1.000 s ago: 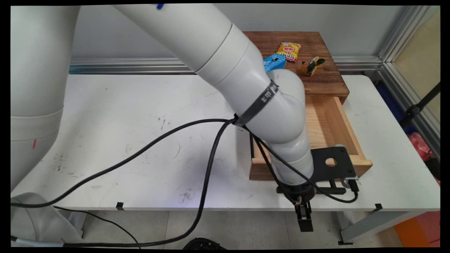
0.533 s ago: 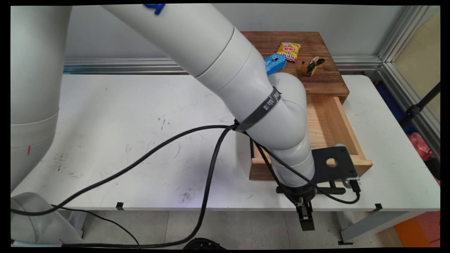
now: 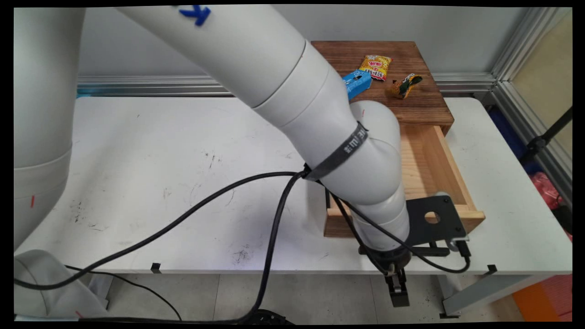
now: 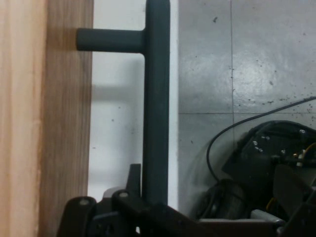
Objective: Open the drawer
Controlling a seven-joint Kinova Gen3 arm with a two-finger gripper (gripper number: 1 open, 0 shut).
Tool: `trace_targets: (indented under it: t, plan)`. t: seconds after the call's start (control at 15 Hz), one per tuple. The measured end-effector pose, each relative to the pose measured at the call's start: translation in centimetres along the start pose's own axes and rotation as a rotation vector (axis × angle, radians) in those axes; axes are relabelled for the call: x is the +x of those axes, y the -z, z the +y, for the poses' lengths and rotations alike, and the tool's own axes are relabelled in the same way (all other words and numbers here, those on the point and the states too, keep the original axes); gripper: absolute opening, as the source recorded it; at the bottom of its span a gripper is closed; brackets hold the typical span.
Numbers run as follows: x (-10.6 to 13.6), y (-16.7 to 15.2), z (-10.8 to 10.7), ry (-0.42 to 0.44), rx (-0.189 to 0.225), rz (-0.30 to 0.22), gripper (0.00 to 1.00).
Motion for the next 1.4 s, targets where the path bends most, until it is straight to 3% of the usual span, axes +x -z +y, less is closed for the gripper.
trace_targets:
  t: [1.4]
  plan:
    - [0.0, 1.2, 2.1, -0.005, -0.048, 0.014, 1.0]
